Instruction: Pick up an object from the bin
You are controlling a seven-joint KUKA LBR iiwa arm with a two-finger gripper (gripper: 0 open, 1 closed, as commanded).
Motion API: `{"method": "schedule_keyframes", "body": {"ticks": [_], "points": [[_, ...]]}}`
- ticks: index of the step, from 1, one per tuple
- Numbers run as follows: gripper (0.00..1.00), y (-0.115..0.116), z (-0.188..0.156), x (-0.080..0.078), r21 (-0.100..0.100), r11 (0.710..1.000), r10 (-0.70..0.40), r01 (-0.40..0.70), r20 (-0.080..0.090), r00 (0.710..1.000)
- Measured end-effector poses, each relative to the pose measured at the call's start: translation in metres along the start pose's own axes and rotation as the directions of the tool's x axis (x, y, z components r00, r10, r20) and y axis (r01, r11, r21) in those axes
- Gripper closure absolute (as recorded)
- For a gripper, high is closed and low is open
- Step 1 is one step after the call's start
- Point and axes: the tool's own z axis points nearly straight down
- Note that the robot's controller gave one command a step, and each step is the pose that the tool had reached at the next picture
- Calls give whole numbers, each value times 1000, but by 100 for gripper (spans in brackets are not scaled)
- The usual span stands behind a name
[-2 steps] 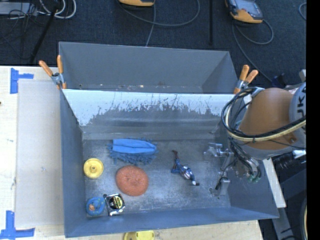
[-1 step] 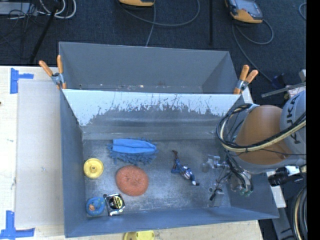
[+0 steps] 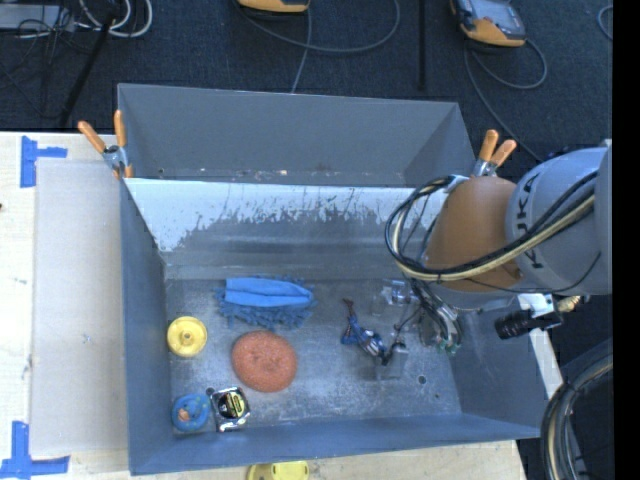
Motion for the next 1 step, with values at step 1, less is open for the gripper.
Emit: {"method": "schedule_keyframes", "body": {"ticks": [1], "points": [[0,12,4,-11,-1,1000,3,-3,1,1000]]}}
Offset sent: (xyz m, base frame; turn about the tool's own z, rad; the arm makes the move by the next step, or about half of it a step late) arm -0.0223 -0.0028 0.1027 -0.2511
